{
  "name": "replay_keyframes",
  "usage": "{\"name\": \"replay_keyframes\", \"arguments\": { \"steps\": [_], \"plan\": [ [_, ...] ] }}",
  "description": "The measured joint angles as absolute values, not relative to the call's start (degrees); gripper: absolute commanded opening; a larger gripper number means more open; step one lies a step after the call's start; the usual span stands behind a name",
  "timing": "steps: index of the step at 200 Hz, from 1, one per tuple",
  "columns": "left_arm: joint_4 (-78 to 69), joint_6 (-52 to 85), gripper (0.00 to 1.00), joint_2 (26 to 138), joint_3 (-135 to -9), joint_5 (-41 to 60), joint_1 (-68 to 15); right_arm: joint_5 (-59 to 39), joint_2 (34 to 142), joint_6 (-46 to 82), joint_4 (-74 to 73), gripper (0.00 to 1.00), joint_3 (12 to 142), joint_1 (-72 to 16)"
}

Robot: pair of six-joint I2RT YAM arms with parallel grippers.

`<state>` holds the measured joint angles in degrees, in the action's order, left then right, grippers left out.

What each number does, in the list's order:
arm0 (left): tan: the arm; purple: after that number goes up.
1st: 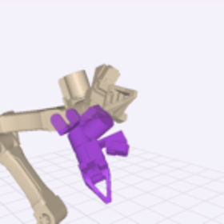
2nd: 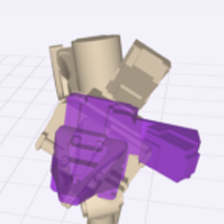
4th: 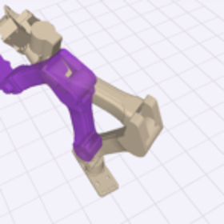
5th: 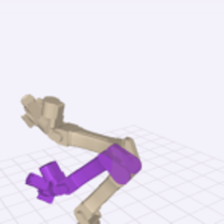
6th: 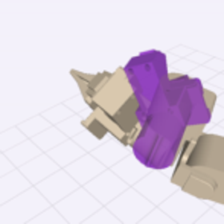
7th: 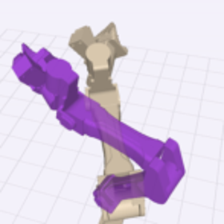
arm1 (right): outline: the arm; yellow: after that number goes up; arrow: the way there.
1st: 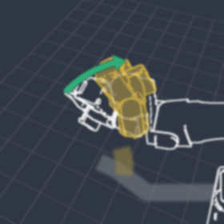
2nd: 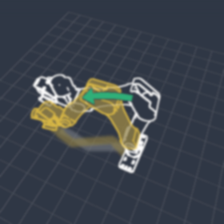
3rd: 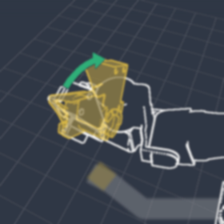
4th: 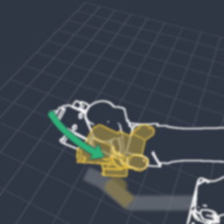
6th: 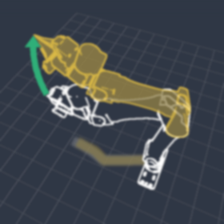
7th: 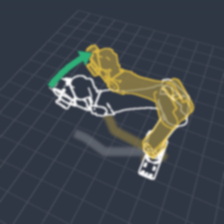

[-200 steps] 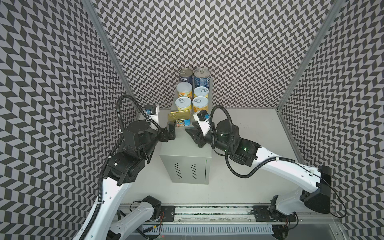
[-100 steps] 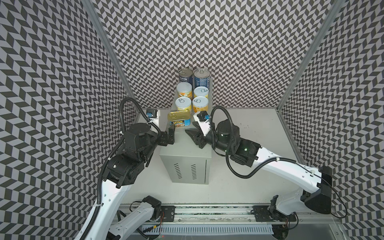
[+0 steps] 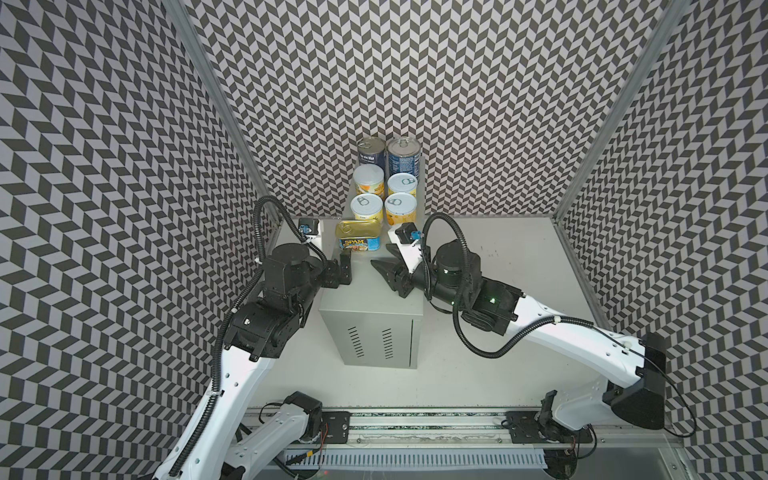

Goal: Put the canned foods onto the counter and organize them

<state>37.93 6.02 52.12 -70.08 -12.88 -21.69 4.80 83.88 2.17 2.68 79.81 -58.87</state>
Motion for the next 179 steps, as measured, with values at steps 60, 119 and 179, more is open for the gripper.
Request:
{"name": "replay_keyframes", "arguments": {
  "steps": [60,119,179],
  "plan": [
    [35.3,6.3,1.00,51.8,-68.7,-13.7,-21.7,5.4,83.2,2.8,2.5,0.52,79.1,-58.8],
    [34.6,6.3,1.00,52.0,-68.5,-14.1,-22.1,5.7,83.2,3.1,2.4,0.52,79.0,-58.8],
    [32.9,6.3,1.00,53.2,-68.5,-14.2,-22.1,6.6,81.0,3.3,1.5,0.53,76.6,-58.8]
  ]
}}
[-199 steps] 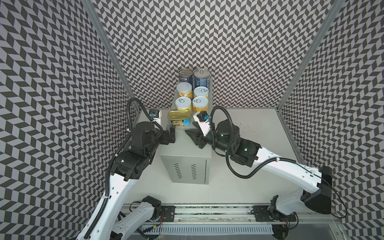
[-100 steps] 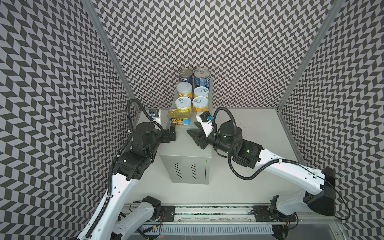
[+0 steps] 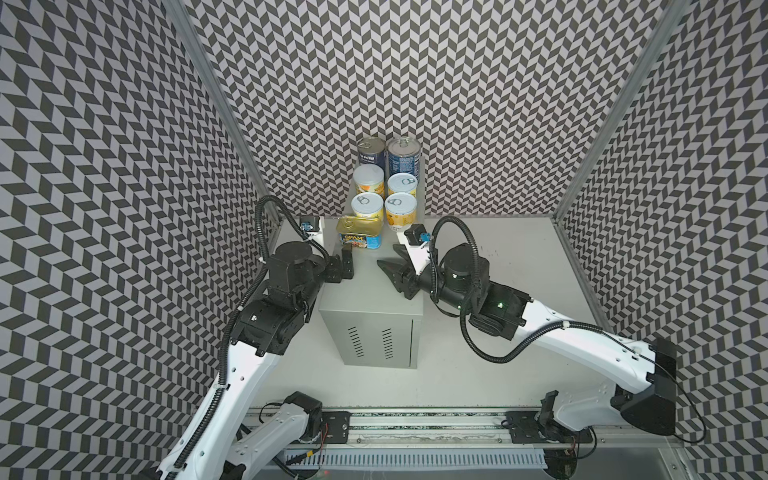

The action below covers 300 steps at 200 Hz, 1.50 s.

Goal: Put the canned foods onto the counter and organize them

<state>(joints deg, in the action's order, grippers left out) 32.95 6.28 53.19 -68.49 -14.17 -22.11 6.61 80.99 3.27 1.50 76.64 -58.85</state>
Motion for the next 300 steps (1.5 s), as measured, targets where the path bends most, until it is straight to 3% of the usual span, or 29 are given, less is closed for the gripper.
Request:
{"name": "replay_keyframes", "arguments": {
  "steps": [66,158,300],
  "plan": [
    [33.6,6.5,1.00,53.2,-68.9,-14.6,-22.1,6.9,80.2,4.1,1.4,0.54,75.9,-58.8],
    [38.8,7.5,1.00,52.5,-73.1,-23.3,-22.1,7.7,81.6,5.8,1.2,0.56,77.3,-58.8],
    [37.4,7.2,1.00,63.5,-80.8,-33.0,-17.6,13.3,83.3,9.2,1.6,0.55,79.2,-59.9]
  ]
}}
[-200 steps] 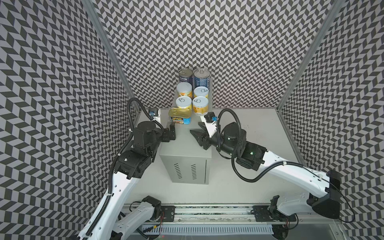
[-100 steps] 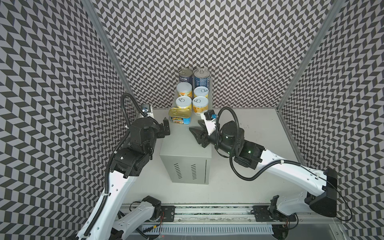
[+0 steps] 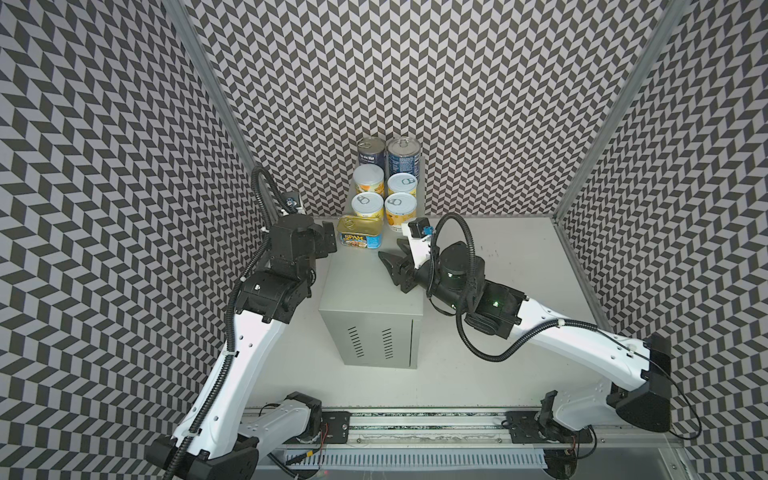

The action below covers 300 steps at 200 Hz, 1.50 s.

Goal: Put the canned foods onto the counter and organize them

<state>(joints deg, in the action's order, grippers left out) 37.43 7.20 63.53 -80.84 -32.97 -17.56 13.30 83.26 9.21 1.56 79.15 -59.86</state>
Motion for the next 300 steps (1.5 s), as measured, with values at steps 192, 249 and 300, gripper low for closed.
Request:
{"name": "replay_keyframes", "arguments": {
  "steps": [192,249,300],
  "plan": [
    [30.4,8.3,1.00,68.8,-81.9,-25.4,-13.5,16.2,80.8,12.1,2.4,0.42,77.2,-62.8],
    [30.2,8.5,1.00,68.8,-79.2,-25.3,-13.5,6.6,78.7,7.6,2.4,0.37,75.2,-62.0],
    [30.0,8.5,1.00,67.9,-78.4,-25.2,-13.1,-1.7,83.0,7.3,1.3,0.36,78.6,-60.9]
  ]
}}
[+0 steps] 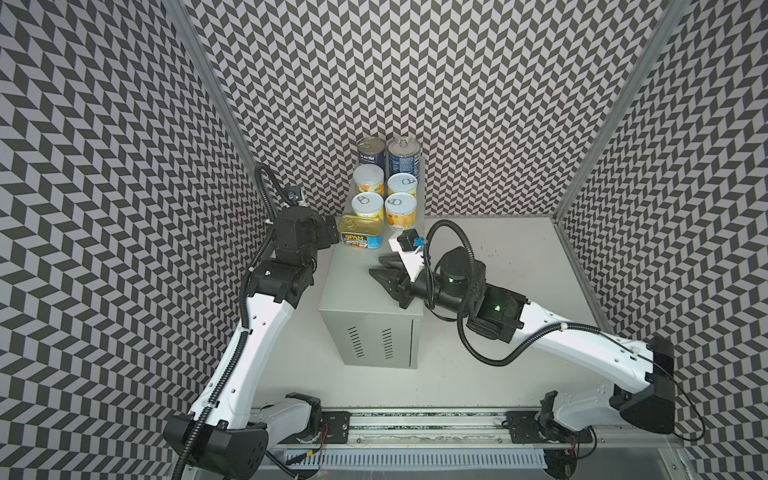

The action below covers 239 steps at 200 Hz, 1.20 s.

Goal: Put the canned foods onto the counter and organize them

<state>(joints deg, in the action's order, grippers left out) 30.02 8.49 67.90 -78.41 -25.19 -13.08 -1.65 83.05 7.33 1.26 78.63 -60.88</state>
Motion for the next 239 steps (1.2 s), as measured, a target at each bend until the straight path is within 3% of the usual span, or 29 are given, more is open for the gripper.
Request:
{"name": "replay_keyframes", "arguments": {
  "steps": [239],
  "plan": [
    [30.0,8.6,1.00,67.9,-78.0,-22.5,-12.6,-1.5,87.9,10.1,-2.1,0.38,82.1,-56.4]
  ]
}}
